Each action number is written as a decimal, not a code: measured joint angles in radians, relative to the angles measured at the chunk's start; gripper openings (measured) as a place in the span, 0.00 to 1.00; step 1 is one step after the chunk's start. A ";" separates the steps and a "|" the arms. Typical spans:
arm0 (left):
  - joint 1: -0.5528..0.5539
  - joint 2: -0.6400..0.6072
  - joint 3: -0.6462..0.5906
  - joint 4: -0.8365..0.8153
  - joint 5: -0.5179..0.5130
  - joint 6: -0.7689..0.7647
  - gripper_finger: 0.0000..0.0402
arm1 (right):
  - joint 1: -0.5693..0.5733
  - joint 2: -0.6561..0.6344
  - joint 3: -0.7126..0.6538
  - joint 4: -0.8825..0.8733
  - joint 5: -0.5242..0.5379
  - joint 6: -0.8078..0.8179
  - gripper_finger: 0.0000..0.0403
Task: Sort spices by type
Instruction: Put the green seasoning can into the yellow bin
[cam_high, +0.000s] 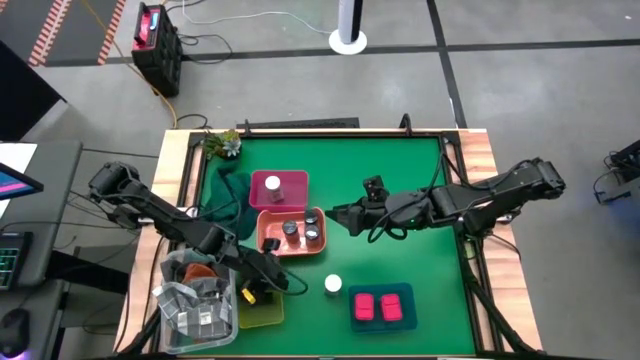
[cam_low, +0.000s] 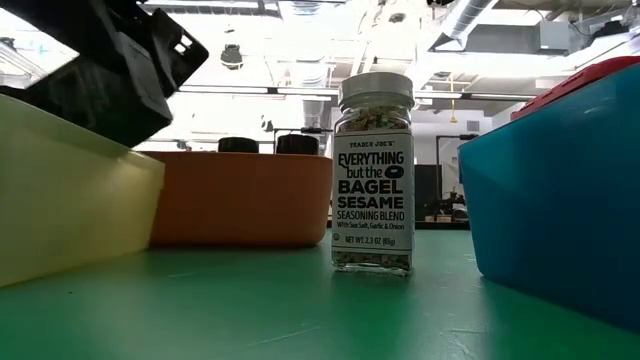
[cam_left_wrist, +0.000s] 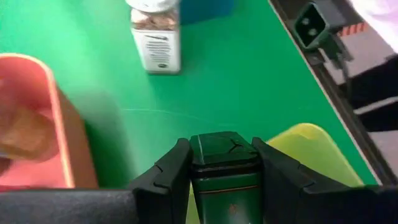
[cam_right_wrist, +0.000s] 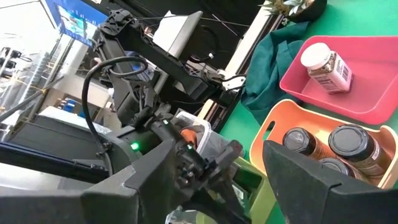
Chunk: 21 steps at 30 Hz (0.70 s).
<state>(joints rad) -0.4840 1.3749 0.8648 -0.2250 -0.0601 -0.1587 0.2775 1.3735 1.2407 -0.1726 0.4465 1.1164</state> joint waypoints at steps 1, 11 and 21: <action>-0.004 0.000 0.000 -0.001 0.011 -0.005 0.34 | 0.000 0.000 0.000 0.000 0.000 0.000 0.66; -0.008 0.000 0.000 0.066 0.089 -0.061 0.34 | -0.006 0.000 0.000 -0.008 -0.001 -0.003 0.66; 0.014 0.000 0.000 0.071 0.183 0.110 0.34 | -0.006 0.000 0.000 -0.008 -0.003 -0.001 0.66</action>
<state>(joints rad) -0.4705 1.3746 0.8646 -0.1539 0.1231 -0.0491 0.2718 1.3735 1.2407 -0.1802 0.4431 1.1156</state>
